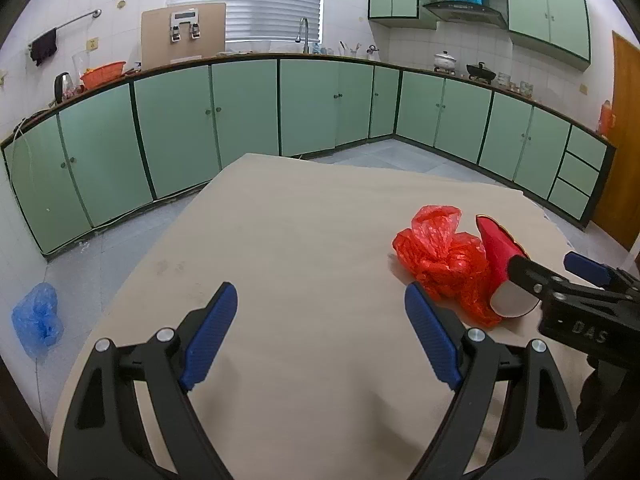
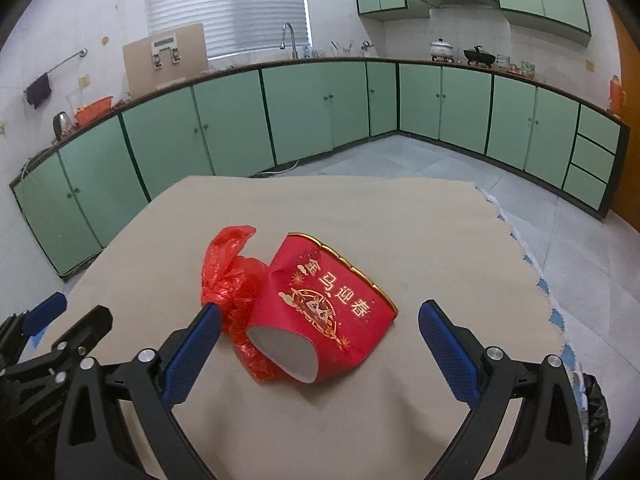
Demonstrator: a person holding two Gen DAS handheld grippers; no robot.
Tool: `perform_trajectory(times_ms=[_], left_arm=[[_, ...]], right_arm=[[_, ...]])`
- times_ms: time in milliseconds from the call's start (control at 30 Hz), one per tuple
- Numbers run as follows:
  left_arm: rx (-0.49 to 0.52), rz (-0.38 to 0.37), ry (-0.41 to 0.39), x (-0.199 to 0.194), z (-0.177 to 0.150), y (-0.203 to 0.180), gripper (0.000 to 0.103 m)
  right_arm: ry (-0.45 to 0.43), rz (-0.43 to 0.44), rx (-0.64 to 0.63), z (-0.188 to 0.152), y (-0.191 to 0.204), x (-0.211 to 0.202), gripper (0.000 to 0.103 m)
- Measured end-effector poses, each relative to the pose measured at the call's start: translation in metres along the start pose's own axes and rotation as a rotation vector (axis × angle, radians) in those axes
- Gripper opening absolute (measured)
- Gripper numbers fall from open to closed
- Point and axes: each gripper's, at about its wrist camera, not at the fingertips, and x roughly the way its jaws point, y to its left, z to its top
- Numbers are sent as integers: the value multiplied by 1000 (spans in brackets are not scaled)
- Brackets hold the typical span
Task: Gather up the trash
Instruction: 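Move both open tools back over the red cup and red bag, then grasp the red paper cup with the right tool while the left grasps the red plastic bag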
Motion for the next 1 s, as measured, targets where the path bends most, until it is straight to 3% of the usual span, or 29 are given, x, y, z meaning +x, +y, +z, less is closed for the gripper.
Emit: perform_trajectory(times_ms=[233,533,767,933,967,1000], left_arm=[[-16,-9,22,10,-1,3,83],[-23,-14,32,15,-1,6,83],[-28,-16,39,18,-1,6,83],[-22,-14,41,18,-1,5,83],[-21,-14,43,19,-1,5,83],[-21,-14,46,20,-1,4,83]], right_arm=[[30,-26,18,2,-7,12,95],[60,-141,13,-4,-29,7,93],[99,-108,-11,-3,-27,19,93],[145,-68,42,1,-36,34,92],[156,-49,52,1,-38,37,90],[164,-27,61,1,-40,39,80]])
